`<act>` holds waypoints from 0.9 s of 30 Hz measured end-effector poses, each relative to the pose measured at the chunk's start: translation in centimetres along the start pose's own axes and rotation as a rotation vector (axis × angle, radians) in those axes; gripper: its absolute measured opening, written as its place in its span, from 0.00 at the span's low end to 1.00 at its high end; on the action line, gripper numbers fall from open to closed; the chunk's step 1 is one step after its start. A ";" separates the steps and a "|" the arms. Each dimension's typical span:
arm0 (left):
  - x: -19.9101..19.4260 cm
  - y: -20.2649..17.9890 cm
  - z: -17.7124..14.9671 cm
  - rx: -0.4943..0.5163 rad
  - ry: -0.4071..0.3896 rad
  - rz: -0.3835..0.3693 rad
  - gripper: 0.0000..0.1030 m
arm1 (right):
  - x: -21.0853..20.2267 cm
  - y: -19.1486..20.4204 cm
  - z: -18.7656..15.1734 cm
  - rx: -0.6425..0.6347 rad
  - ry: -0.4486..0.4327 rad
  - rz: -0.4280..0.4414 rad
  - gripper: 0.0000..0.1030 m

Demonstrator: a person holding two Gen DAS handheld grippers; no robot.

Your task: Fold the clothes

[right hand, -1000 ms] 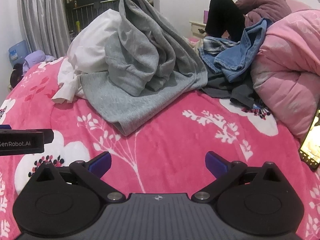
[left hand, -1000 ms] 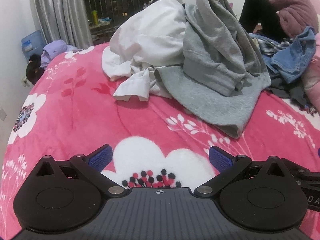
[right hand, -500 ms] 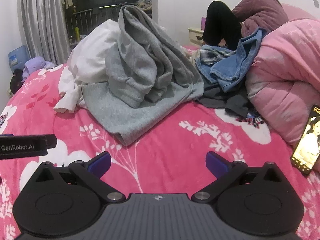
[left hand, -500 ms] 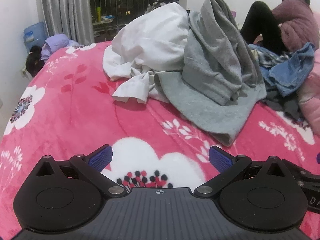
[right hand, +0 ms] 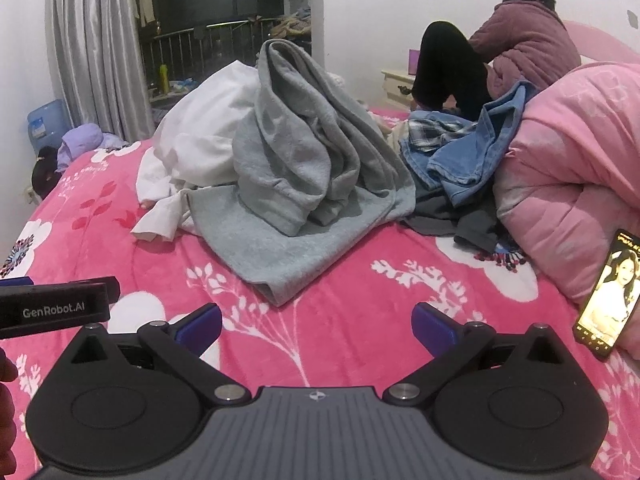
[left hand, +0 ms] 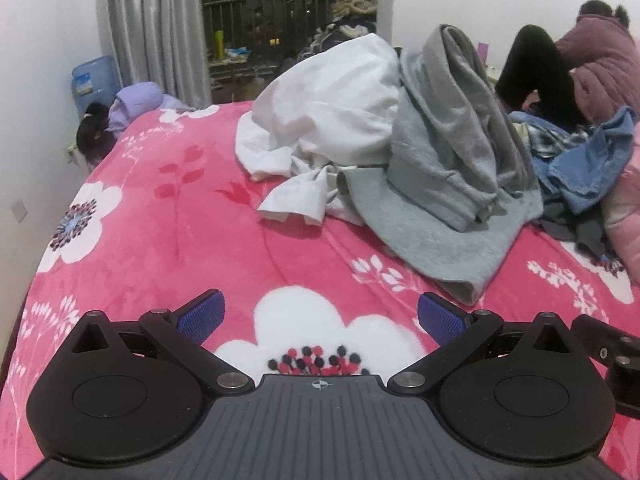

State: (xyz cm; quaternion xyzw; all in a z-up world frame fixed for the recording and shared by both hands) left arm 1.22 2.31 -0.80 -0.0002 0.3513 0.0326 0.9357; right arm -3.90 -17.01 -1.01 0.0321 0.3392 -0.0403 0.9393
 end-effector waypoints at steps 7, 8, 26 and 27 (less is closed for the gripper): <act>0.2 0.5 -0.4 -0.009 0.007 0.009 1.00 | 0.3 0.3 -0.8 -0.007 0.007 -0.007 1.00; 0.2 0.5 -0.4 -0.008 0.009 0.009 1.00 | 0.4 0.3 -0.8 -0.007 0.007 -0.009 1.00; 0.4 0.6 -0.8 -0.015 0.026 0.009 1.00 | 0.7 0.3 -1.0 -0.012 0.012 -0.017 1.00; 0.4 0.6 -0.8 -0.016 0.027 0.008 1.00 | 0.7 0.3 -1.0 -0.011 0.011 -0.017 1.00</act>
Point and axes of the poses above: each gripper's, at about its wrist camera, not at the fingertips, and x roughly the way its jaws point, y to its left, z to its top, the point moved 6 cm from there along x, roughly the way its jaws point
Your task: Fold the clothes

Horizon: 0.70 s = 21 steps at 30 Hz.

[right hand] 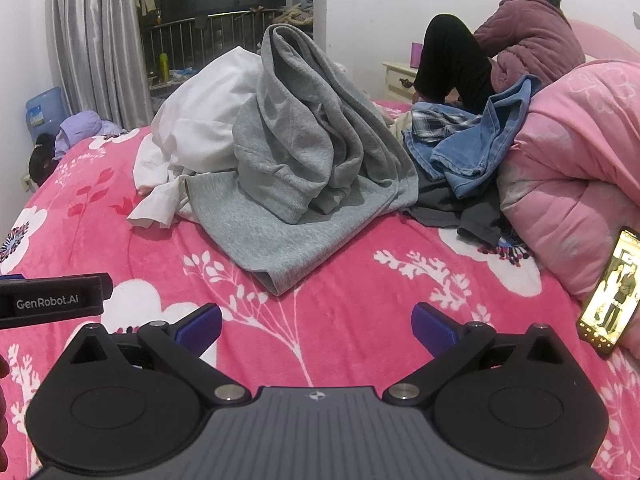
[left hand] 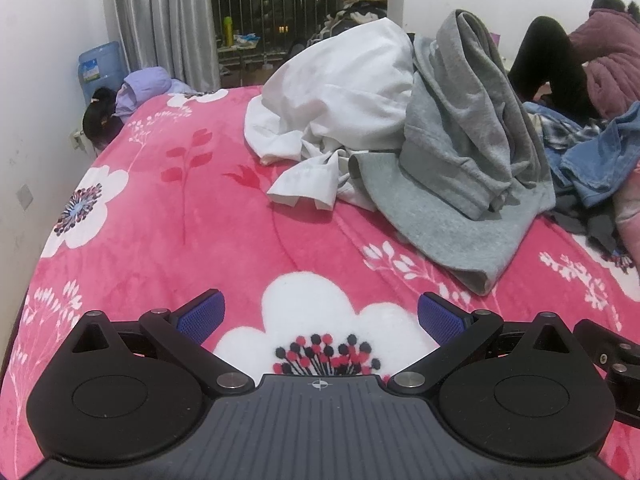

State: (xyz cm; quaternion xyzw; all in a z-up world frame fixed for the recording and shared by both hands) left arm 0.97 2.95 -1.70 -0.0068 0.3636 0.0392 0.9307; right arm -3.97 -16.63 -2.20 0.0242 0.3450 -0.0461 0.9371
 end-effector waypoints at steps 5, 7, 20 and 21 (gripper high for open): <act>0.1 0.0 0.0 0.002 0.001 0.002 1.00 | 0.1 -0.1 0.0 0.001 0.001 0.000 1.00; 0.1 0.0 0.0 0.004 0.002 0.002 1.00 | 0.1 -0.2 0.0 0.005 0.002 0.001 1.00; 0.6 -0.1 -0.3 0.015 0.011 -0.004 1.00 | 0.6 -0.2 -0.3 0.015 0.015 0.003 1.00; 0.6 -0.1 -0.3 0.016 0.012 -0.004 1.00 | 0.7 -0.2 -0.4 0.014 0.017 0.003 1.00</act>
Point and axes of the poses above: each gripper's, at about its wrist camera, not at the fingertips, and x roughly the way its jaws point, y to its left, z to its top, the point moved 6 cm from there along x, roughly the way its jaws point
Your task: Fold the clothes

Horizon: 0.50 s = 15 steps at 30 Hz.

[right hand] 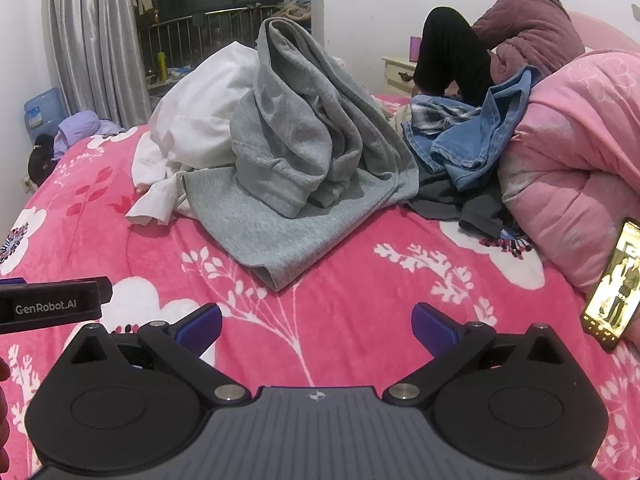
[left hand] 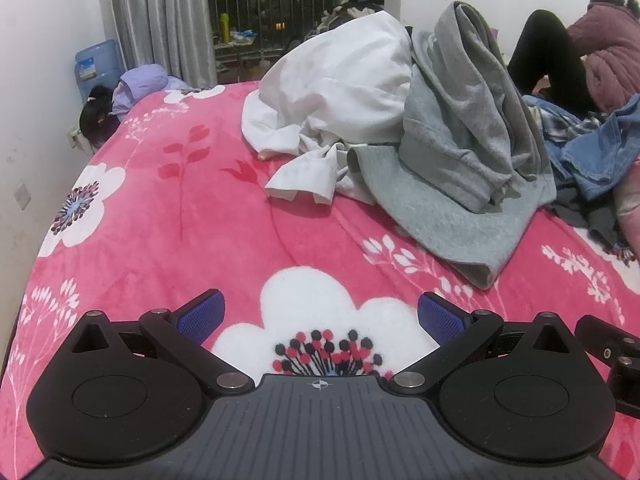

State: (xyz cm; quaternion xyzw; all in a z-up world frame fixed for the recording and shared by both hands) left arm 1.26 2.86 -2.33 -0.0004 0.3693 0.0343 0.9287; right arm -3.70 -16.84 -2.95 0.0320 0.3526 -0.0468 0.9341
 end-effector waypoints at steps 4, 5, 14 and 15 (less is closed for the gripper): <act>0.0 -0.1 0.0 0.005 -0.004 -0.004 1.00 | 0.3 0.1 -0.1 -0.003 0.005 -0.002 1.00; 0.1 -0.1 0.0 0.007 -0.004 -0.007 1.00 | 0.3 0.1 -0.1 -0.003 0.005 -0.002 1.00; 0.6 -0.9 0.2 0.026 -0.027 -0.060 1.00 | 0.4 0.0 -0.3 0.009 -0.006 0.017 1.00; 0.7 -1.1 0.3 0.034 -0.034 -0.078 1.00 | 0.5 0.1 -0.3 0.006 -0.007 0.021 1.00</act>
Point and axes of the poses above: each gripper's, at about its wrist camera, not at the fingertips, and x roughly the way its jaws point, y to its left, z to its top, the point moved 6 cm from there along x, roughly the way its jaws point
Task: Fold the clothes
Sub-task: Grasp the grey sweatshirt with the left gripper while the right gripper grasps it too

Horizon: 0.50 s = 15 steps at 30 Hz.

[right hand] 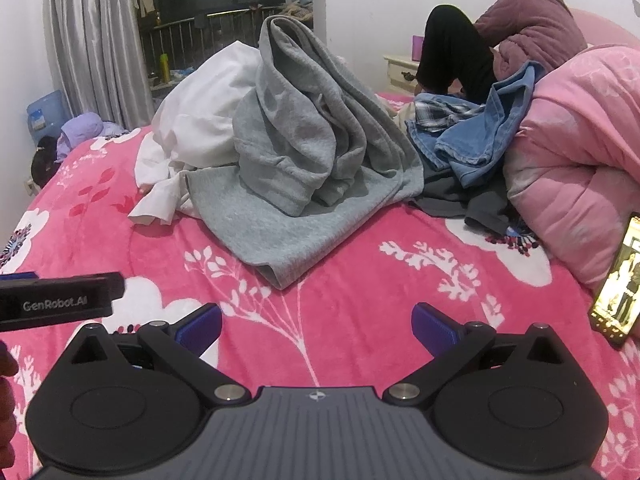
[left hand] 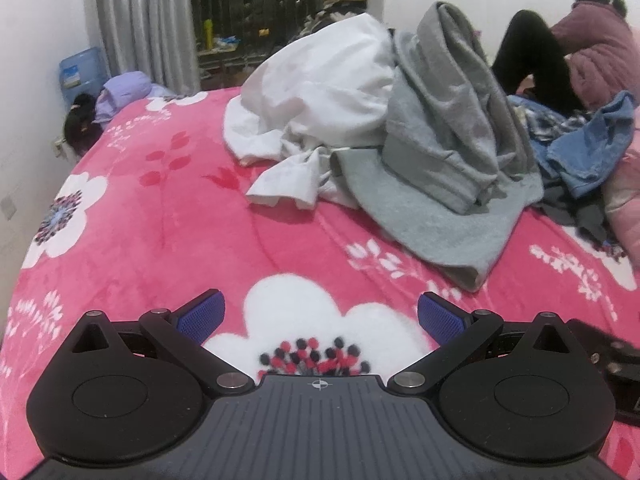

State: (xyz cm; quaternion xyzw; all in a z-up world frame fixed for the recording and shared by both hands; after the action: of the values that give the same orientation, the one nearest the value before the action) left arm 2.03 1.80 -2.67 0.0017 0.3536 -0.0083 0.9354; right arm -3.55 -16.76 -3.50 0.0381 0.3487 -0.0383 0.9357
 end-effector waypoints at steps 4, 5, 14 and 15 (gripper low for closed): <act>1.0 -1.0 1.1 0.060 -0.036 -0.062 1.00 | 0.3 0.3 0.2 -0.036 -0.015 0.012 1.00; 1.2 -1.3 1.4 0.075 -0.046 -0.076 1.00 | 0.3 0.4 0.4 -0.045 -0.021 0.013 1.00; 5.1 -2.7 5.5 0.129 -0.137 -0.151 1.00 | 3.2 -1.4 4.8 -0.135 -0.126 -0.009 1.00; 5.7 -2.9 5.9 0.133 -0.148 -0.161 1.00 | 4.0 -1.9 5.5 -0.132 -0.128 -0.005 1.00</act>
State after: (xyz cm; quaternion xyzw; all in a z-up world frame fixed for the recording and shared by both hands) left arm 10.13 -1.27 -1.99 0.0347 0.2814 -0.1069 0.9530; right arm 2.85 -19.39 -2.06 -0.0269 0.2898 -0.0197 0.9565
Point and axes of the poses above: each gripper's, at about its wrist camera, not at the fingertips, and x roughly the way its jaws point, y to its left, z to its top, the point moved 6 cm from there along x, roughly the way its jaws point
